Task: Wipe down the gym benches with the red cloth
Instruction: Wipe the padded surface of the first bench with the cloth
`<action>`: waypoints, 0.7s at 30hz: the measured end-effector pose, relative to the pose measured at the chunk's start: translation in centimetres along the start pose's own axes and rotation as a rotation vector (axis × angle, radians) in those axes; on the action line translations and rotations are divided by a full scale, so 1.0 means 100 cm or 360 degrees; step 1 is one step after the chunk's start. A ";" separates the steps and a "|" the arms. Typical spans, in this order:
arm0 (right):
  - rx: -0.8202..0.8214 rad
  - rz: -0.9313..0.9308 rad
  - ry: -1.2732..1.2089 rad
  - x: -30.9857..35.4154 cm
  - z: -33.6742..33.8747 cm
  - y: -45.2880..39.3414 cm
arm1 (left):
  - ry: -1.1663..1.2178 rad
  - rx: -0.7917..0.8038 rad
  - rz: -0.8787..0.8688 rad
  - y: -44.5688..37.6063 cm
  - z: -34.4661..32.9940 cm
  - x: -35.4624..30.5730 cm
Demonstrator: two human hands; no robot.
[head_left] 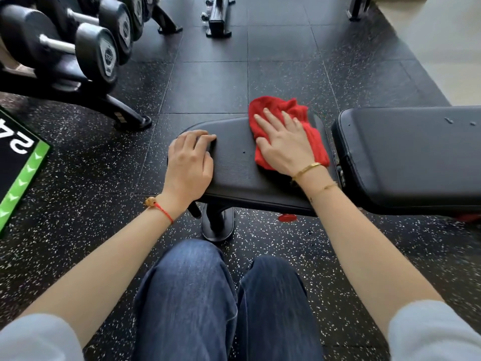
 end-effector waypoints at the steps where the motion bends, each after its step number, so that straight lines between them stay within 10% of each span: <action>1: 0.0010 0.0060 -0.0013 0.016 -0.003 0.002 | 0.0000 -0.0003 0.0000 0.000 0.000 0.000; 21: -0.0031 0.0164 0.0014 0.054 -0.008 0.037 | 0.0015 -0.0032 0.0006 0.000 0.000 0.004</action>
Point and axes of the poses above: each hand's wrist, its own y-axis away from the middle knuckle, its own z-axis out of the back of the hand, x = y × z, the point moved 10 cm from there along -y, towards the middle knuckle, and after that the axes turned 6 degrees about z, right-handed, at the moved point
